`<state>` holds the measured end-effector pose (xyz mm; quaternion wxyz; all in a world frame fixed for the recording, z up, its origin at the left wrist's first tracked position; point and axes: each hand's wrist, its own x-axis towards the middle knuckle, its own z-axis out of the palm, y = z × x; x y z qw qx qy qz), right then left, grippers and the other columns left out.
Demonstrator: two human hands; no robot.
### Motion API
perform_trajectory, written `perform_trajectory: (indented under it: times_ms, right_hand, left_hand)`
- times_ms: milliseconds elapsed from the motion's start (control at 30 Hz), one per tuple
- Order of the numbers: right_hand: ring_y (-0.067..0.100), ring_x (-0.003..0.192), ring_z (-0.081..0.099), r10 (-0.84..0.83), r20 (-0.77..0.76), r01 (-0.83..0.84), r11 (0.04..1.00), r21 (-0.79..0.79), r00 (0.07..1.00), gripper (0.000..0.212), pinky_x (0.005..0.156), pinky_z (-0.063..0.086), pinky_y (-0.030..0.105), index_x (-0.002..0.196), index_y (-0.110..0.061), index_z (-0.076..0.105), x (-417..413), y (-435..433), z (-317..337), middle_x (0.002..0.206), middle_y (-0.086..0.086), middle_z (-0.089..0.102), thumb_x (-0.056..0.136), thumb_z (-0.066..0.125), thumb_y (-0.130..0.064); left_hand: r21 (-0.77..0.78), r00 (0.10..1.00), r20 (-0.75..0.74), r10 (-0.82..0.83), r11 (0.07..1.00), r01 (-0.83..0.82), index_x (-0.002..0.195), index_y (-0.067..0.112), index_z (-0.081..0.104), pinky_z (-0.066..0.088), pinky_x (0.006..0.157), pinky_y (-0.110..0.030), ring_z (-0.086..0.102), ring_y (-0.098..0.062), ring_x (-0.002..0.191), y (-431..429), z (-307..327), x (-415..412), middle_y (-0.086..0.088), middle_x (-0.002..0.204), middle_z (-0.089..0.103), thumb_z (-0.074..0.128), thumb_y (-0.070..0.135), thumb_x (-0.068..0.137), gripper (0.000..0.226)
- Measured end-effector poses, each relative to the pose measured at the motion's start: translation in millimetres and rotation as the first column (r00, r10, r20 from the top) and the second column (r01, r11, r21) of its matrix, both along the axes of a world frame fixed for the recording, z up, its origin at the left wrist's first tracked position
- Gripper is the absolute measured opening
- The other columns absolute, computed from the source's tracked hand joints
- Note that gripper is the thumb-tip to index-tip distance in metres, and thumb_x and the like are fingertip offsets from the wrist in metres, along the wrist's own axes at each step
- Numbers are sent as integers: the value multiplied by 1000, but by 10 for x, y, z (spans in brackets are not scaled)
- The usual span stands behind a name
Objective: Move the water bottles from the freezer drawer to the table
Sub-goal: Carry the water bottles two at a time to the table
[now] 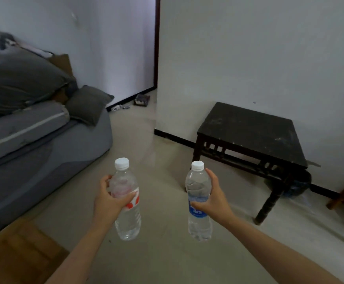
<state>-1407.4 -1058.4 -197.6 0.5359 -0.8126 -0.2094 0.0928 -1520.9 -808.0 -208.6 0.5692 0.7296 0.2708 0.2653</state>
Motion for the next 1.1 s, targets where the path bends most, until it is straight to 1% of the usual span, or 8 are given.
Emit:
perform_trajectory:
  times_ms: [100, 200, 367, 533, 633, 767, 967, 1100]
  right_hand:
    - [14, 113, 47, 33, 20, -33, 999, -3, 999, 97, 90, 46, 32, 134, -38, 21, 362, 328, -24, 123, -10, 43, 64, 79, -3]
    - [17, 116, 47, 66, 39, -66, 998, 0, 997, 98, 96, 46, 40, 137, -37, 21, 771, 674, -19, 127, -8, 41, 64, 79, -5]
    - [17, 116, 48, 108, 84, -111, 993, 31, 991, 96, 96, 46, 40, 136, -33, 25, 1411, 1262, 65, 127, -8, 43, 62, 79, -4]
    - [11, 108, 49, 123, 95, -129, 990, 52, 988, 90, 89, 45, 31, 116, -53, 28, 1923, 1727, 108, 115, -26, 42, 62, 78, -3]
    - [11, 108, 48, 124, 94, -129, 991, 44, 988, 89, 88, 45, 31, 114, -55, 28, 2204, 2019, 89, 113, -29, 40, 62, 78, -2]
    - [13, 109, 49, 111, 73, -114, 993, 39, 991, 88, 89, 45, 32, 114, -52, 29, 2578, 2433, 29, 112, -26, 42, 61, 77, 0]
    - [10, 104, 51, 44, 76, -45, 999, 18, 996, 87, 90, 46, 32, 112, -53, 29, 3104, 3108, -48, 111, -25, 44, 62, 77, 0]
    - [11, 110, 48, -76, 81, 77, 997, -7, 994, 91, 93, 46, 34, 116, -52, 25, 3490, 3597, -44, 116, -19, 44, 62, 79, -3]
  left_hand:
    - [25, 1000, 2, 18, 1000, -18, 125, 13, 39, 44, 88, -34, 52, -20, 99, 237, 1, 295, 1, 110, 49, 86, 7, 57, 83]
    - [51, 999, 17, 41, 998, -42, 121, 13, 41, 46, 87, -35, 54, -20, 97, 482, 44, 641, 0, 107, 51, 86, 7, 56, 79]
    - [82, 993, 45, 105, 991, -108, 115, 19, 41, 43, 82, -31, 54, -19, 92, 900, 227, 1187, 0, 104, 52, 85, 7, 58, 73]
    - [56, 987, 51, 149, 987, -152, 123, 13, 40, 41, 83, -31, 52, -19, 97, 1335, 251, 1604, 0, 109, 49, 83, 5, 60, 77]
    - [43, 984, 40, 174, 983, -176, 118, 19, 40, 44, 85, -35, 54, -22, 99, 1645, 141, 1866, -1, 111, 51, 84, 6, 59, 75]
    - [22, 990, 23, 139, 990, -140, 120, 17, 39, 44, 84, -35, 55, -24, 99, 2077, 11, 2244, -2, 110, 51, 84, 7, 59, 77]
    - [-15, 998, 4, 60, 998, -60, 121, 17, 41, 47, 88, -41, 55, -27, 101, 2918, -96, 2932, -6, 114, 53, 89, 21, 52, 84]
    - [12, 1000, 6, -15, 1000, 15, 118, 14, 42, 46, 86, -38, 55, -27, 101, 3609, -26, 3531, -5, 111, 51, 84, 4, 59, 73]
